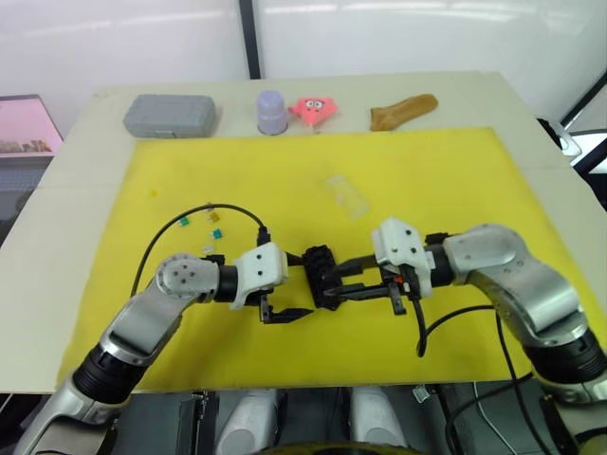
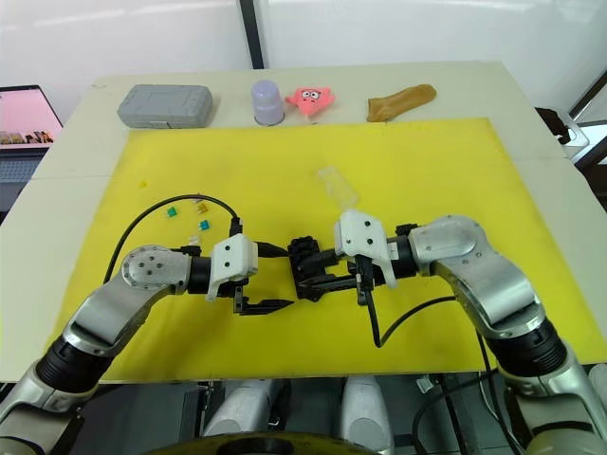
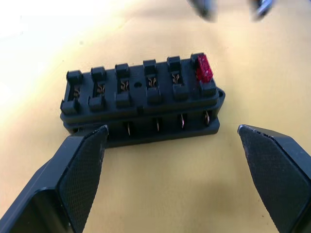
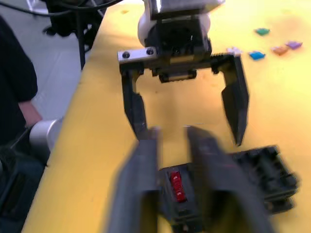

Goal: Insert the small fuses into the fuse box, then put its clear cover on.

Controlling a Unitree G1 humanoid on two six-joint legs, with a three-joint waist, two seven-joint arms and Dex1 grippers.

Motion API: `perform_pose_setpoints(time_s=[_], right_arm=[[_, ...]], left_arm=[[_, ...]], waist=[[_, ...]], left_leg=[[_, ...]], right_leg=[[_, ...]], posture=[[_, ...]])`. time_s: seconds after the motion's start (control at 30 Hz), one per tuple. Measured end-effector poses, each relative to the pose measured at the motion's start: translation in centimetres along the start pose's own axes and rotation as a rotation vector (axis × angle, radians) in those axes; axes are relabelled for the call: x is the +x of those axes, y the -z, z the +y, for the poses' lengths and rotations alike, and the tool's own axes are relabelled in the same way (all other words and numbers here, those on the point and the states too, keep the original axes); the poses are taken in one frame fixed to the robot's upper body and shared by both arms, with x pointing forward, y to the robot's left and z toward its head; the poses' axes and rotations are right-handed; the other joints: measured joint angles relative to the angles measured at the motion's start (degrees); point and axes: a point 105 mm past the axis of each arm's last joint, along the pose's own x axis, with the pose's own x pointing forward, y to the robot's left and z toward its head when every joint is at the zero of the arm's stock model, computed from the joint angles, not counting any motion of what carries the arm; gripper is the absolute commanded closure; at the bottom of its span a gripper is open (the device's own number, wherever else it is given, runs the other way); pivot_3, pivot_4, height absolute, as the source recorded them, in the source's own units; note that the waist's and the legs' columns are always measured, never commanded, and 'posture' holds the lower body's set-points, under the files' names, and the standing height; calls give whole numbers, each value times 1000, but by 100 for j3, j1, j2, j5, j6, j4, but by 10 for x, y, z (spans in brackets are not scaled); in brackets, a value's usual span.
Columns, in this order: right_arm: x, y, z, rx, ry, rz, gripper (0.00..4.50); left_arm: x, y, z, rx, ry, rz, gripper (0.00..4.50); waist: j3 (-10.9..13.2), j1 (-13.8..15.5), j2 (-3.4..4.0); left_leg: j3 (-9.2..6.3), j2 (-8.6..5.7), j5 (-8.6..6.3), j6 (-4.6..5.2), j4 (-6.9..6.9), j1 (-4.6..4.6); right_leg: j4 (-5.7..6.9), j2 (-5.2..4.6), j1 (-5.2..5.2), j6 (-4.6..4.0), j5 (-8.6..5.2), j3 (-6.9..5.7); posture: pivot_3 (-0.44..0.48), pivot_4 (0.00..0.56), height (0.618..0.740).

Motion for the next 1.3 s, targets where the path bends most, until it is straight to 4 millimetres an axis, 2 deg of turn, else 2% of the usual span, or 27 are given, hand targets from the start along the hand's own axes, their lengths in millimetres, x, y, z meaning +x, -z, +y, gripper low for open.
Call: perform_pose_setpoints(time_s=[0.13,0.3,0.6,0.83,0.93,1.0,1.1,1.23,1.3], right_arm=[[4,3,-2,33,23,-31,4478],[4,19,-1,90,35,-9,4478],[8,32,-2,-6,48,82,4478],[0,24,-5,40,90,29,4478],[-19,2,-13,56,184,-50,4478],[-37,-7,-15,83,239,-69,4478],[-73,-5,-15,167,344,-48,3585],[-115,4,-22,227,503,-6,1532],[-138,12,-25,248,582,27,498]], left_arm=[[1,-1,0,2,3,-6,0],[1,-1,0,3,4,-4,0],[-1,-4,4,9,-8,-4,0],[-6,-15,10,-32,-27,-76,0],[-22,-22,13,-67,-54,-122,0],[-34,-24,15,-179,-74,-167,0],[-67,-10,8,-394,-116,-178,0],[-104,8,4,-550,-242,-177,0],[-138,21,1,-639,-342,-172,0]], waist=[[0,-11,0],[0,-5,0],[-6,-6,-6],[-7,-1,-9],[-7,-5,-8],[-7,-3,-8],[-7,-5,-8],[-7,4,-7],[-6,-1,-6]], left_leg=[[-2,1,0,0,-1,0],[-2,0,0,0,0,0],[-2,0,0,0,-2,14],[-3,0,0,0,-1,13],[-3,0,0,0,-4,12],[-5,1,0,0,-4,12],[-4,1,-1,1,-6,13],[-2,3,0,0,-4,14],[2,2,-2,3,-9,17]], right_leg=[[1,1,-1,0,0,0],[1,0,1,0,0,-1],[1,1,13,0,0,-1],[1,1,12,0,0,0],[1,1,10,0,0,1],[1,1,10,0,0,1],[1,1,10,0,0,2],[0,3,12,0,0,2],[0,2,11,-1,0,4]], posture=[[0,150,740],[0,150,740],[0,150,740],[0,150,740],[0,150,740],[0,150,740],[0,150,740],[0,150,740],[0,150,740]])
